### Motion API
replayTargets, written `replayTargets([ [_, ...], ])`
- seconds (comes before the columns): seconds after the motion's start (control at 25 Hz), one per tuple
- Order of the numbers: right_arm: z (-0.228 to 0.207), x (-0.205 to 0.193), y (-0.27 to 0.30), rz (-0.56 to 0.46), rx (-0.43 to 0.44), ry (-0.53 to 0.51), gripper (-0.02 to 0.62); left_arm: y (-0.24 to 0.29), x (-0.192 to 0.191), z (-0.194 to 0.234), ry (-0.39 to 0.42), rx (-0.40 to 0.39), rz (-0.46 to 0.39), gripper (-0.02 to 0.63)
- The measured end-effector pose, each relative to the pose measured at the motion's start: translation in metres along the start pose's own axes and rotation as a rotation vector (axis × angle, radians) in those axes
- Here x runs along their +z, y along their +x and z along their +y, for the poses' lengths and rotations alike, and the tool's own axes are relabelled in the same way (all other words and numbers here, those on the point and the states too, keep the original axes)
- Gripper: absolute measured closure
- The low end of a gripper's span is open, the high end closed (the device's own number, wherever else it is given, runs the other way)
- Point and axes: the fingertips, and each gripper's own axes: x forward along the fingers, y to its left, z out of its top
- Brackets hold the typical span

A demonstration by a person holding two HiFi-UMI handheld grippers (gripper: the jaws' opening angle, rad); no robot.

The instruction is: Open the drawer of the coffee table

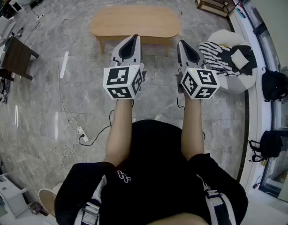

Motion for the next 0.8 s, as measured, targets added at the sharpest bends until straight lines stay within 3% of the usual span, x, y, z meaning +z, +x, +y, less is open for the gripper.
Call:
replayTargets([
  [0.4,0.017,-0.002,0.017,0.003,-0.027,-0.022,0.581,-0.01,-0.004,0.033,-0.033,0.033,-0.003,0.595],
  [0.8,0.039,-0.004,0.036,-0.021,-0.018,0.026,0.581,-0.028,-0.004,0.082,-0.048,0.096,0.001,0.595],
])
